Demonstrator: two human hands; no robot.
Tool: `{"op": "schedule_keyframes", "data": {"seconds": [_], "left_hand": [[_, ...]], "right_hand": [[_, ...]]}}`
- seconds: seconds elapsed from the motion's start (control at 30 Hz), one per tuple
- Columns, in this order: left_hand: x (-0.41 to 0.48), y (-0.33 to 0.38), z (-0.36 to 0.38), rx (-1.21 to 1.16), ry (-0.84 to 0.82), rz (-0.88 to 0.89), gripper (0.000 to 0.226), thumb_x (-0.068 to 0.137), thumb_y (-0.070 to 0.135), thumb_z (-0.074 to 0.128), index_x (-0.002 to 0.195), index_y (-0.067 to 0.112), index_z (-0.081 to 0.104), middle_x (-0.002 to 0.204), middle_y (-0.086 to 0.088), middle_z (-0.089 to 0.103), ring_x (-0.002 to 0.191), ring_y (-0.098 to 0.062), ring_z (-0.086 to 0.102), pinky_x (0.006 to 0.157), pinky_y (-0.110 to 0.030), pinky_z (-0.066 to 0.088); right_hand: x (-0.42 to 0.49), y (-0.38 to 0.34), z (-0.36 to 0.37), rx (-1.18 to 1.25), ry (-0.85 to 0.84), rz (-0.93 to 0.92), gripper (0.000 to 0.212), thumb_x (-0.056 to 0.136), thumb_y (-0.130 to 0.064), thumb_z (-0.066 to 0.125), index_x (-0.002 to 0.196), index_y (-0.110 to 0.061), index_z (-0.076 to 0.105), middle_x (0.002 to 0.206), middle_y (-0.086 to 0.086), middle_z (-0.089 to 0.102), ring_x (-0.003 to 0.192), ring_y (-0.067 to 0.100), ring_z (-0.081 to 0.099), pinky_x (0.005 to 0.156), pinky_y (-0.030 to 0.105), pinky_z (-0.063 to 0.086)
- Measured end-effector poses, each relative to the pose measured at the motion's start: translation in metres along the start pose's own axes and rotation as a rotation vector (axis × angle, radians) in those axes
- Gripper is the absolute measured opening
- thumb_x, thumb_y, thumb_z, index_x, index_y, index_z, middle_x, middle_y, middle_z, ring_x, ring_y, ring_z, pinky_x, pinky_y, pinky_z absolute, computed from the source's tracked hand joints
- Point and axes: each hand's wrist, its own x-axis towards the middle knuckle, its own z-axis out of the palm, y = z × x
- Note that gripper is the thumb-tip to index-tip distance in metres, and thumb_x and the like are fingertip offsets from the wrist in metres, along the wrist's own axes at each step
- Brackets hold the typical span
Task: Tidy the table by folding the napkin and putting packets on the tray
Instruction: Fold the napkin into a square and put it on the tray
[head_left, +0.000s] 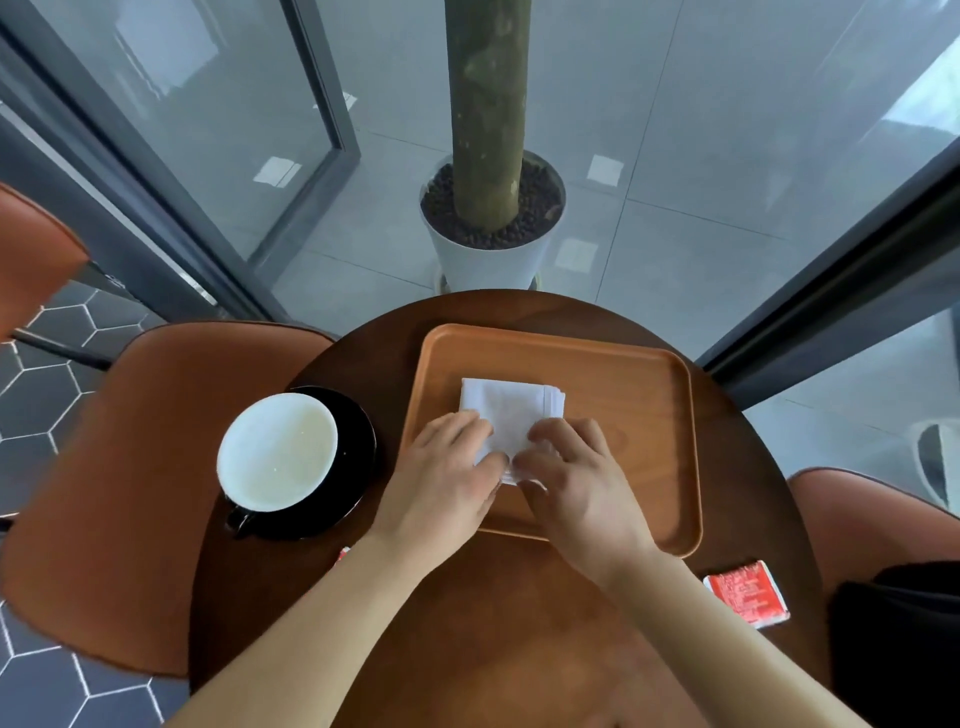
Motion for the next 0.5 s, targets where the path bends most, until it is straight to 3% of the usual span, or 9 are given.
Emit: {"op": "schedule_keyframes", "data": {"seconds": [0.1, 0.3, 0.5], "left_hand": [[0.002, -0.003, -0.002, 0.009, -0.027, 0.023, 0.01, 0.082, 0.011, 0.076, 0.091, 0.011, 0.074, 0.1, -0.009, 0.067, 0.108, -0.027, 0.064, 0.092, -0.037, 0.055], [0.01, -0.007, -0.003, 0.026, -0.028, 0.044, 0.011, 0.078, 0.008, 0.078, 0.088, 0.01, 0.074, 0.095, -0.008, 0.067, 0.101, -0.025, 0.066, 0.088, -0.033, 0.056], [0.019, -0.013, -0.005, 0.029, -0.053, 0.003, 0.011, 0.078, 0.008, 0.079, 0.087, 0.01, 0.074, 0.091, -0.006, 0.066, 0.096, -0.024, 0.066, 0.084, -0.032, 0.057]], "right_hand": [[0.0, 0.001, 0.002, -0.049, -0.066, -0.002, 0.011, 0.087, -0.004, 0.065, 0.083, -0.012, 0.071, 0.105, 0.003, 0.063, 0.092, 0.028, 0.05, 0.062, 0.043, 0.053], [0.009, -0.001, 0.002, -0.073, -0.074, 0.005, 0.008, 0.087, -0.005, 0.068, 0.088, -0.012, 0.072, 0.105, 0.004, 0.064, 0.092, 0.03, 0.054, 0.07, 0.043, 0.052], [0.024, 0.001, 0.003, -0.073, -0.083, -0.015, 0.008, 0.089, -0.005, 0.067, 0.089, -0.01, 0.072, 0.106, 0.006, 0.064, 0.094, 0.031, 0.054, 0.064, 0.044, 0.054]]}}
